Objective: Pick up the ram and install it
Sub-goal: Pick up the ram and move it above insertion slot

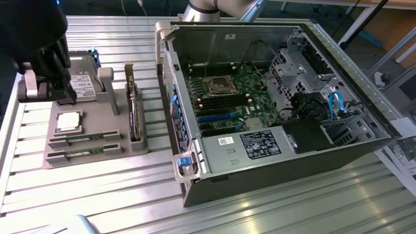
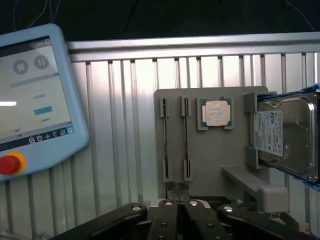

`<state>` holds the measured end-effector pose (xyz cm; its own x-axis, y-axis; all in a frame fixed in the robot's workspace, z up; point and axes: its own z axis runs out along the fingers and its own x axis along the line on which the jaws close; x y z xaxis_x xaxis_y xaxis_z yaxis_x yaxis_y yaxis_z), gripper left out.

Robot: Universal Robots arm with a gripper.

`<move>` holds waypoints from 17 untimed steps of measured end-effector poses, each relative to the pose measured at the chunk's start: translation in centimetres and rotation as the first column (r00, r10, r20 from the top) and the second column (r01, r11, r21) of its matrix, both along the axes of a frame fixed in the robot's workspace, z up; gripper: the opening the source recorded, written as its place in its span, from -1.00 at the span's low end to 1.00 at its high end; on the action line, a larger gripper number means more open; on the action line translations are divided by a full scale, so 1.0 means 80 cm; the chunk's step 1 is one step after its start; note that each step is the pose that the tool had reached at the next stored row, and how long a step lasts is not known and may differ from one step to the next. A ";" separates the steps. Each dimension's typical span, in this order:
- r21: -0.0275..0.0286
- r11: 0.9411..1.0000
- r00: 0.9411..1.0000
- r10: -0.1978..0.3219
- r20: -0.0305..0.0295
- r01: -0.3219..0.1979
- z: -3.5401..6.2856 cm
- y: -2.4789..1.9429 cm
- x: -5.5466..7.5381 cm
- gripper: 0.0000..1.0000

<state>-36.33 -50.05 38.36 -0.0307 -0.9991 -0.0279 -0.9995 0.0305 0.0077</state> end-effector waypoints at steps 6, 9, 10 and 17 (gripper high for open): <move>0.000 1.000 1.000 0.029 0.000 -0.029 0.000 0.0000 0.000 -0.80; 0.000 1.000 1.000 0.029 0.000 -0.029 0.000 0.0000 0.000 -0.80; 0.000 1.000 1.000 0.029 0.000 -0.029 0.000 0.0000 0.000 -0.80; 0.000 1.000 1.000 0.029 0.000 -0.029 0.000 0.0000 0.000 -0.41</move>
<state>-36.32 -50.05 38.36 -0.0019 -0.9996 -0.0279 -1.0000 0.0017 0.0078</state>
